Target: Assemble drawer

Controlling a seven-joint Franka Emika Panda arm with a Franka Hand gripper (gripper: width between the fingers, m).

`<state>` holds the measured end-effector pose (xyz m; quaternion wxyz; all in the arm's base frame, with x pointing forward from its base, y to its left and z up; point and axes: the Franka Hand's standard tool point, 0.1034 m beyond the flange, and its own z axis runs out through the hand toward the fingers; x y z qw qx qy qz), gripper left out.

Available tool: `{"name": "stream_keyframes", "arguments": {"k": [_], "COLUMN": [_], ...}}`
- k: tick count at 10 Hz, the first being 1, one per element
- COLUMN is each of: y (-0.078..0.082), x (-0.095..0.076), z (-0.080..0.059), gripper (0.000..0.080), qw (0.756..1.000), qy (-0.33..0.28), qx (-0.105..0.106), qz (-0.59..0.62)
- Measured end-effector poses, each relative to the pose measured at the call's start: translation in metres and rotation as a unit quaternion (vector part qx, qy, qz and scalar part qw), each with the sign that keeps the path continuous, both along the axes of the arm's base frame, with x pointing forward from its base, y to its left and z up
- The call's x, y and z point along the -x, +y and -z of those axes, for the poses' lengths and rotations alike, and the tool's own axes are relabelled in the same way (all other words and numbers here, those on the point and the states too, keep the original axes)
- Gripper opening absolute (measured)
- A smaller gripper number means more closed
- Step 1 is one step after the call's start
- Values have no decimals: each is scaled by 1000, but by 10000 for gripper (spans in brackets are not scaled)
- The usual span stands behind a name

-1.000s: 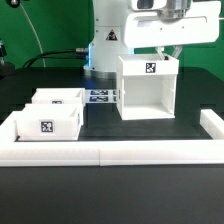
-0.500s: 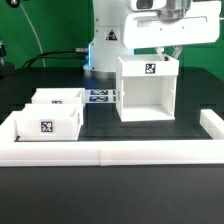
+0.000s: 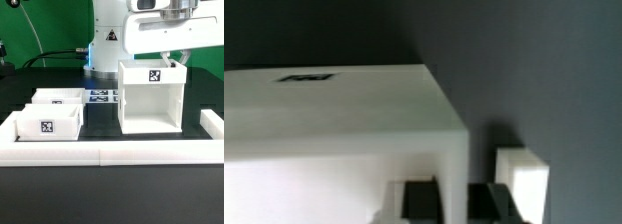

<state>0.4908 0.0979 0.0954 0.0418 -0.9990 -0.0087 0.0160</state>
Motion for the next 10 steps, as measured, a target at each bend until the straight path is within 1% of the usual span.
{"name": "stream_keyframes", "arguments": {"k": [2,5,7,8,10], "y": [0,1,1,1,1], "x": [-29,-65,-86,-89,-90], "z": [-1,-1,-1,-3,-3], "gripper": [38,39,41,41,41], "qw": [1000,999,999,999,999], "qy": [-13,-31,-41,-44,-45], "qx": [-5,-10,-13,-14,-14], "qz": [7,13,17,17,24]}}
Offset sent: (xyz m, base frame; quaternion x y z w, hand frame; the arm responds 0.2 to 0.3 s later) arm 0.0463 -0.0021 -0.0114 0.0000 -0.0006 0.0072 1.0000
